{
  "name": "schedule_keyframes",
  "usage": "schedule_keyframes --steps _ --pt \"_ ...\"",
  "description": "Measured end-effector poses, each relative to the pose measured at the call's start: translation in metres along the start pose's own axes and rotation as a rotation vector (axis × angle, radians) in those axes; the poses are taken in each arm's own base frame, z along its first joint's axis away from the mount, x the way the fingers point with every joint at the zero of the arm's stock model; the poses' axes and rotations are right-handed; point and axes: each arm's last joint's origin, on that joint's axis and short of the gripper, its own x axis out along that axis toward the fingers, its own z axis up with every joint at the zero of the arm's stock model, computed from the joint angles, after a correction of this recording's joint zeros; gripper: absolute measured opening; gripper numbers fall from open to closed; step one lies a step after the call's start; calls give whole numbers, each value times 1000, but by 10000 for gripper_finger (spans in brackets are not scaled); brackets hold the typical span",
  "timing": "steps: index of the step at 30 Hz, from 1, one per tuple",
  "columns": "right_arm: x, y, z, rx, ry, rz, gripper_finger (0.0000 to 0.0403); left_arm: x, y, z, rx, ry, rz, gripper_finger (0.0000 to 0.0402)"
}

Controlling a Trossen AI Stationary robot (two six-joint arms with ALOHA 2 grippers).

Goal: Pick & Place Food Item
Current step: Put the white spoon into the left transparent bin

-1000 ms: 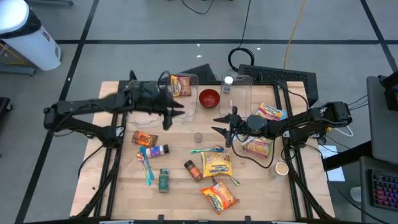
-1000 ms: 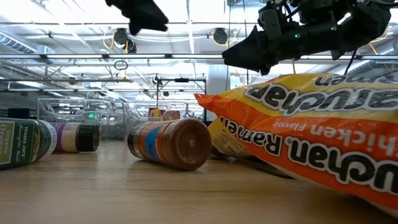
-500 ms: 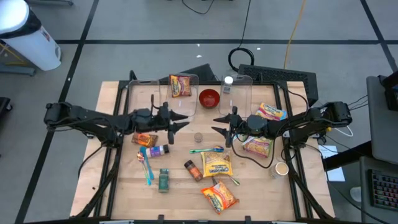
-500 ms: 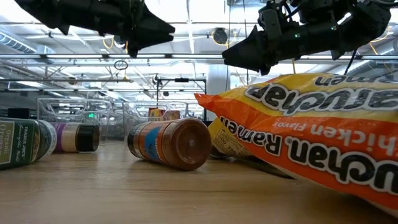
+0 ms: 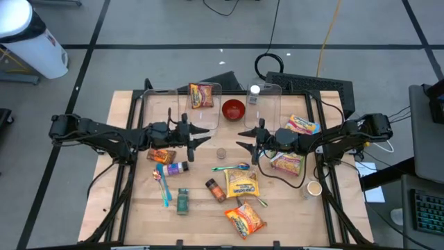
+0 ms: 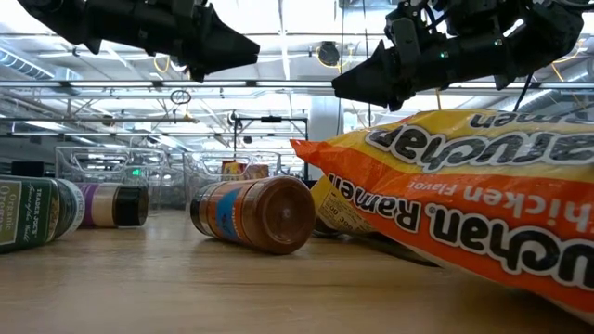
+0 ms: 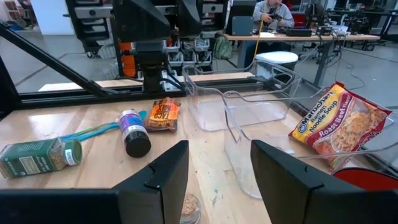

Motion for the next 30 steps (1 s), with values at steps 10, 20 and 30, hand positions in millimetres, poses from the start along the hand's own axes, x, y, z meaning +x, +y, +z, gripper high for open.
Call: schedule_keyframes --steps 10,20,30 --pt "1 -7 4 -158 -42 -29 164 0 0 3 167 -33 5 136" --pt "1 -9 6 -163 -57 -35 164 0 0 5 130 -49 6 136" --pt "1 -9 7 -158 -70 -35 164 0 0 5 131 -49 5 136"
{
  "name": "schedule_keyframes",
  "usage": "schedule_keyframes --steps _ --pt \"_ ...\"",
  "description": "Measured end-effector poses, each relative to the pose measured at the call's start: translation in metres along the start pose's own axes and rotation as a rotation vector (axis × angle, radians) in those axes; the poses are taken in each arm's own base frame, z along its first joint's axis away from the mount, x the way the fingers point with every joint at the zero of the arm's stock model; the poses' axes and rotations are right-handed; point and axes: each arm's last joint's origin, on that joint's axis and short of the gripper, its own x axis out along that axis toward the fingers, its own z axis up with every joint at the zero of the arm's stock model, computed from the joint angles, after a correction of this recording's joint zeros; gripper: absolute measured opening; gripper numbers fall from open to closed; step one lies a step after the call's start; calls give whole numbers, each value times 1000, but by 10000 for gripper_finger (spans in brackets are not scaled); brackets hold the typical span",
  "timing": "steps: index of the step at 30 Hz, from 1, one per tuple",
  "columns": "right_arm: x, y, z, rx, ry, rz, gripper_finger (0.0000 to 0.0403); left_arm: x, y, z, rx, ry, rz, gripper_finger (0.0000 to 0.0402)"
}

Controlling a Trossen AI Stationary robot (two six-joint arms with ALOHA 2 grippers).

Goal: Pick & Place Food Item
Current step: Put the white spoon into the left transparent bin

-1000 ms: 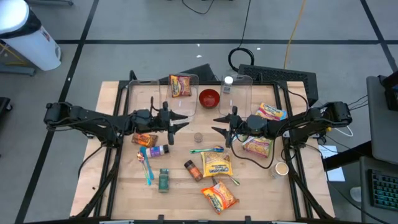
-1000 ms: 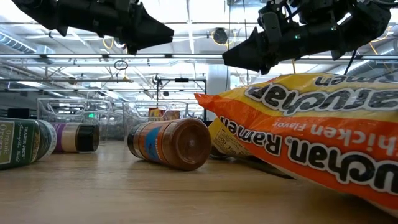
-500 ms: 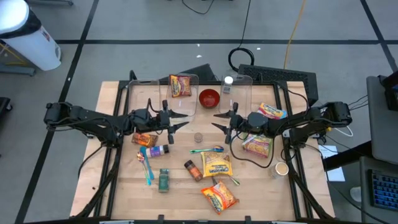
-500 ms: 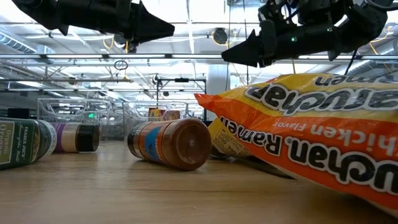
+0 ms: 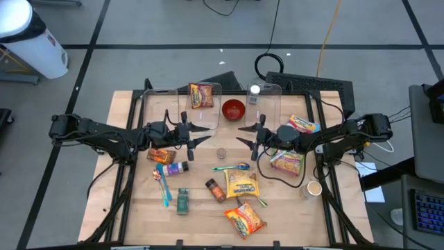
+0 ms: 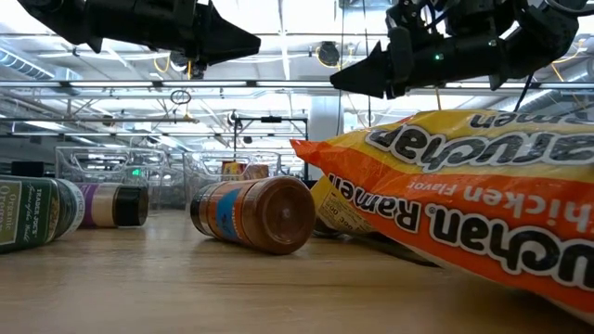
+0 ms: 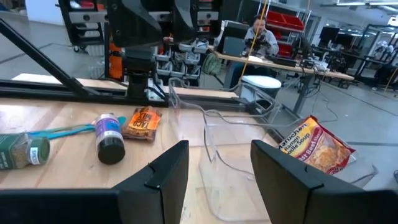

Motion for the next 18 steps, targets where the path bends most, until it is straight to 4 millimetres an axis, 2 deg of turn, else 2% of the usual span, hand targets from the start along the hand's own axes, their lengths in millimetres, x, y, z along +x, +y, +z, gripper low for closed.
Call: schedule_keyframes --steps 9,18 --pt "0 1 3 207 -30 6 164 0 0 0 -1 0 0 136" --pt "-1 4 0 277 7 19 164 0 0 0 -1 0 0 136"
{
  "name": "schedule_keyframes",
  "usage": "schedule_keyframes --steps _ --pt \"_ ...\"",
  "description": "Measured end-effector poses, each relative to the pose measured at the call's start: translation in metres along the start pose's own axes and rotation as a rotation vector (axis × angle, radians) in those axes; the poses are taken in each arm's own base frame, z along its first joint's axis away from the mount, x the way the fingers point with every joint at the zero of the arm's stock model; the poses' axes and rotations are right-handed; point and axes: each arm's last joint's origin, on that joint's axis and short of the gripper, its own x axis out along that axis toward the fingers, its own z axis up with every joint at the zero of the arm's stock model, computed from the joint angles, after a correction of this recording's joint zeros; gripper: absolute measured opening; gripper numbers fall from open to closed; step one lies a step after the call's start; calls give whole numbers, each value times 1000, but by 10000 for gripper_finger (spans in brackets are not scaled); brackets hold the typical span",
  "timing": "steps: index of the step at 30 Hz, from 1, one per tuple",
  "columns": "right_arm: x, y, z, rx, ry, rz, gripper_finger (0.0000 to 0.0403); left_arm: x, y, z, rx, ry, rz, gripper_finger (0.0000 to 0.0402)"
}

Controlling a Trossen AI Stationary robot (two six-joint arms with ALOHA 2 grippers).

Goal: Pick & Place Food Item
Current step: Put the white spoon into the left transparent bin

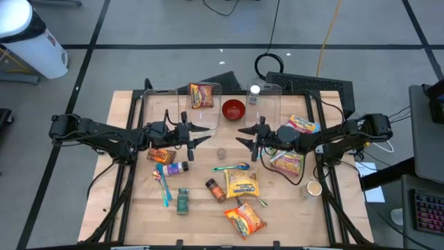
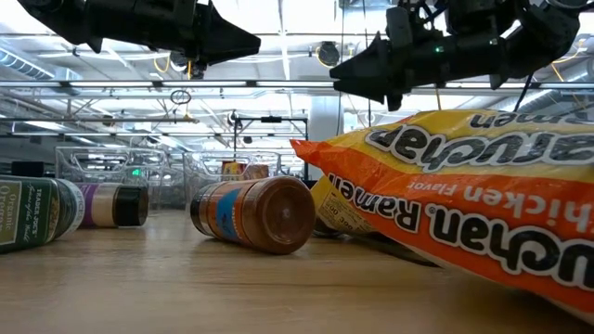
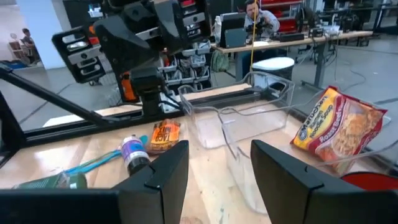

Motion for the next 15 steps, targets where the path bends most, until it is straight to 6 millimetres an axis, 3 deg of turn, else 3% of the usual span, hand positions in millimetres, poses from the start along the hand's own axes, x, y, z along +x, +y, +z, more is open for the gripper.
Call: schedule_keyframes --steps 15 --pt "-1 5 -1 -51 9 18 164 0 0 0 0 0 0 136"
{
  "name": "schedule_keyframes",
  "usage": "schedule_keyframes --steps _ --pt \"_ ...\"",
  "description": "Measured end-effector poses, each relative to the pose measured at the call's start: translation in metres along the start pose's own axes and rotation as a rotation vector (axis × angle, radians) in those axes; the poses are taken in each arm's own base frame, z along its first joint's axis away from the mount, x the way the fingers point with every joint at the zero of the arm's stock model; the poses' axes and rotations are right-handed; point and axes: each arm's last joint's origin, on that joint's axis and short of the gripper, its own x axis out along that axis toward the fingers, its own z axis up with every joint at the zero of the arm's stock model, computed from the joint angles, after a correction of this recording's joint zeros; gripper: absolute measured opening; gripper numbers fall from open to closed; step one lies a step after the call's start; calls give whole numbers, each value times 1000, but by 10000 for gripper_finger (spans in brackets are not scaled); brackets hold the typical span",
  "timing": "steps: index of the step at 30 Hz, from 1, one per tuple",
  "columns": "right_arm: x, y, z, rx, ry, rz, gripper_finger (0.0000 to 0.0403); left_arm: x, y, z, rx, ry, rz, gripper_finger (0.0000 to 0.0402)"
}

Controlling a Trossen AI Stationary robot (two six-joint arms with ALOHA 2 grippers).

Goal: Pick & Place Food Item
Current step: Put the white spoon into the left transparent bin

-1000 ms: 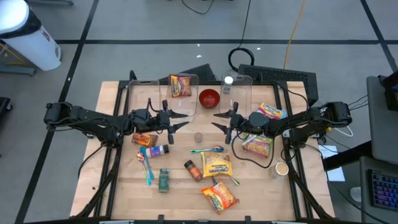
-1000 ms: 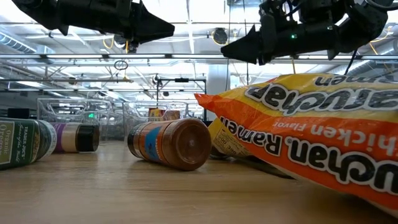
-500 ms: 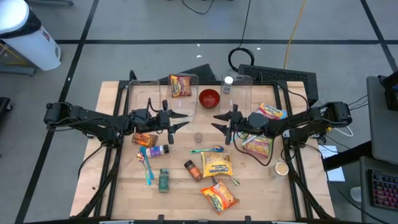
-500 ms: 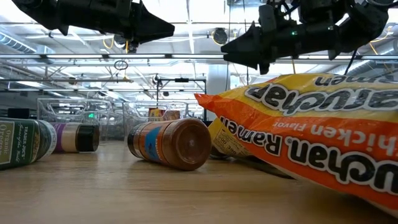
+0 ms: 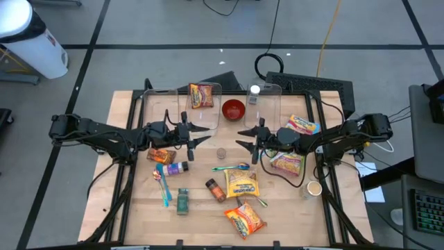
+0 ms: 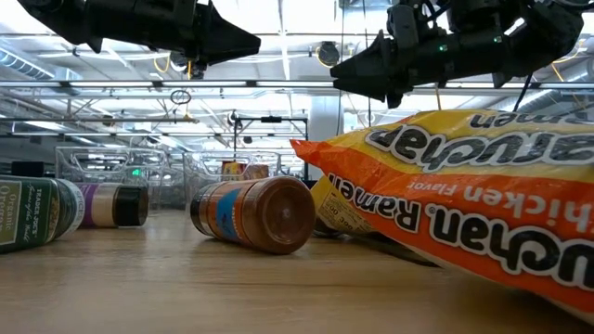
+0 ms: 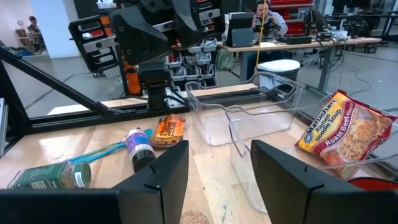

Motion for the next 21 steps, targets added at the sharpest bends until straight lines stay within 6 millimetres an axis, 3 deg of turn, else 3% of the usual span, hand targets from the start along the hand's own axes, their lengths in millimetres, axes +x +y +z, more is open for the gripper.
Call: schedule_keyframes --steps 13,21 --pt "2 -10 5 -179 -46 -43 164 0 0 0 0 0 0 136" --pt "2 -12 4 -170 -27 -49 164 0 0 0 0 0 0 136"
